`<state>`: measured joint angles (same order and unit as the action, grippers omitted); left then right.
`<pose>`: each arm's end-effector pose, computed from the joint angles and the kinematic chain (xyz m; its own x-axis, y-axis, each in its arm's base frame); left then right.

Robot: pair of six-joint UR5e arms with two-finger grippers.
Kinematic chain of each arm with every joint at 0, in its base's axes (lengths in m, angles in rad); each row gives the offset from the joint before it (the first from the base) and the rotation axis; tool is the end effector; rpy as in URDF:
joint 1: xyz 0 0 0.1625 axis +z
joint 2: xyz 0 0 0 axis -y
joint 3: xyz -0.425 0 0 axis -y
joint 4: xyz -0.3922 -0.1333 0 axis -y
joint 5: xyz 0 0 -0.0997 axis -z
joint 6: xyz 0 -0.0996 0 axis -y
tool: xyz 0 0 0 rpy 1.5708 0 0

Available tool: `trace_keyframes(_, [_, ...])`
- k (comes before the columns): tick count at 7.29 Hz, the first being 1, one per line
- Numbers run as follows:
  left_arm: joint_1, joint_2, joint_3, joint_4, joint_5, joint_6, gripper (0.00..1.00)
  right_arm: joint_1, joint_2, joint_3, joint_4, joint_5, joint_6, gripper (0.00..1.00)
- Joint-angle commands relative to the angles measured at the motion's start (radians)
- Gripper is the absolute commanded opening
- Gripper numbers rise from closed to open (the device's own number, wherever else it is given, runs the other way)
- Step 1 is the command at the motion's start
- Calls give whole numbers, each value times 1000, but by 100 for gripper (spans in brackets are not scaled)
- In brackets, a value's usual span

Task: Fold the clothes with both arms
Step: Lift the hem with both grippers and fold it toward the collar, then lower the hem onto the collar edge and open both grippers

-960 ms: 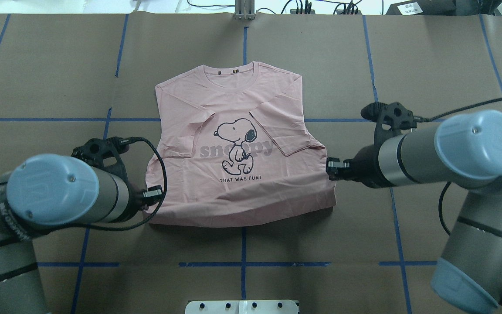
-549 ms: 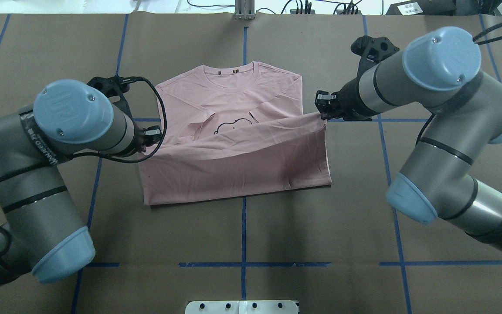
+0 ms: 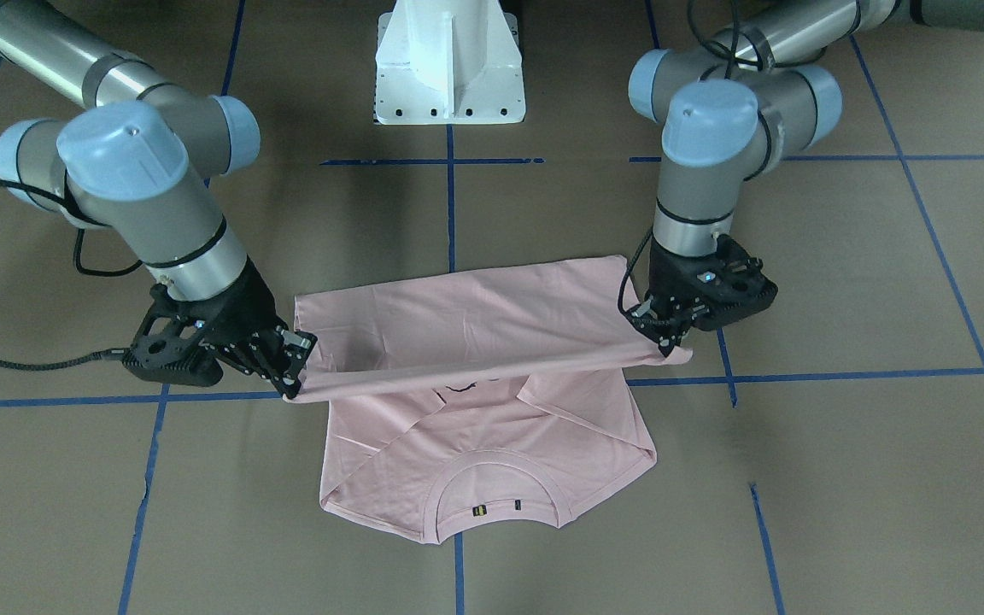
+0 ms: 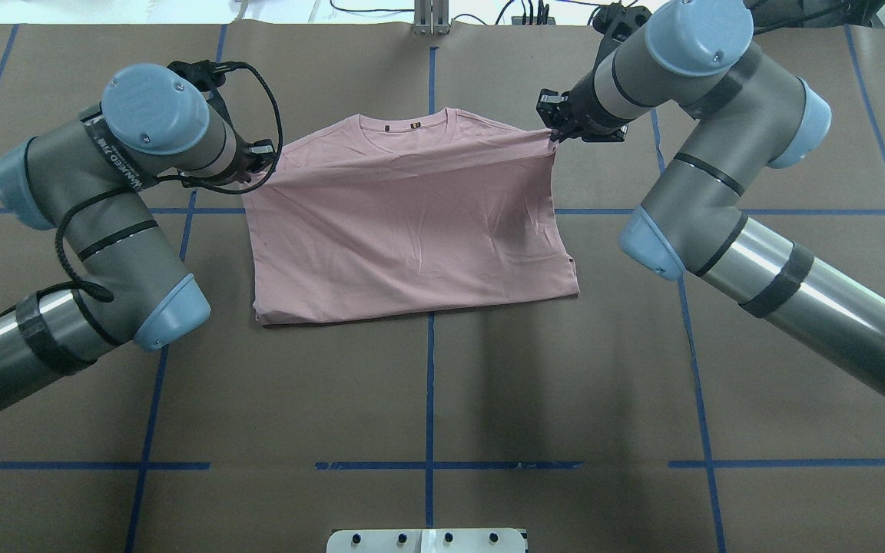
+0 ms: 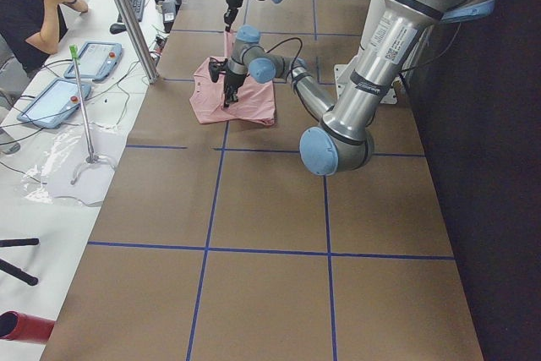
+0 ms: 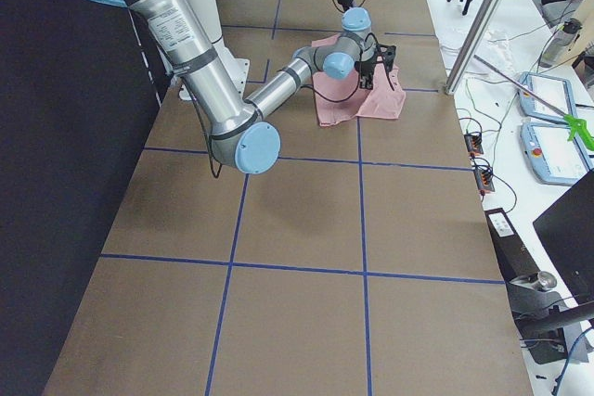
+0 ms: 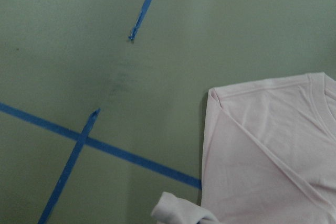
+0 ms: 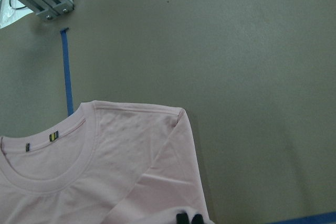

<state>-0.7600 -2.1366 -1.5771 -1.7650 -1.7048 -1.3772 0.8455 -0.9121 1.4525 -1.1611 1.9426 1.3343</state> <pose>0.4232 -0.5678 0.3109 0.6309 -0.3366 -0.6990 0.5036 0.8630 0.0390 -0.4115 -0.6106 0.2697 0.4925 0.2265 0.8403 -0.3968 0.9178 -0.0148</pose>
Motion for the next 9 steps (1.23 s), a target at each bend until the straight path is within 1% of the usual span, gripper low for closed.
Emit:
trace_keyframes(1, [-16,-61,193,-166,4,4,0,12,123,-214,43,-2,-3,0])
trace_keyframes(2, [-16,-78,213,-172,4,3,0,13,157,-269,47,-13,-4,0])
trace_keyframes(3, [-16,-80,218,-172,4,3,0,13,173,-341,123,-25,-6,0])
trace_keyframes(4, [-15,-80,220,-172,4,3,0,13,183,-380,153,-33,-7,0])
trace_keyframes(5, [-15,-86,229,-172,4,3,0,9,203,-411,153,-53,-7,0])
trace_keyframes(6, [-15,-100,256,-172,4,1,0,9,212,-416,153,-54,-6,0])
trace_keyframes(7, [-15,-109,272,-174,4,0,0,9,222,-440,155,-56,-7,0])
trace_keyframes(9, [-12,-117,276,-174,2,1,0,7,220,-434,155,-53,-7,0])
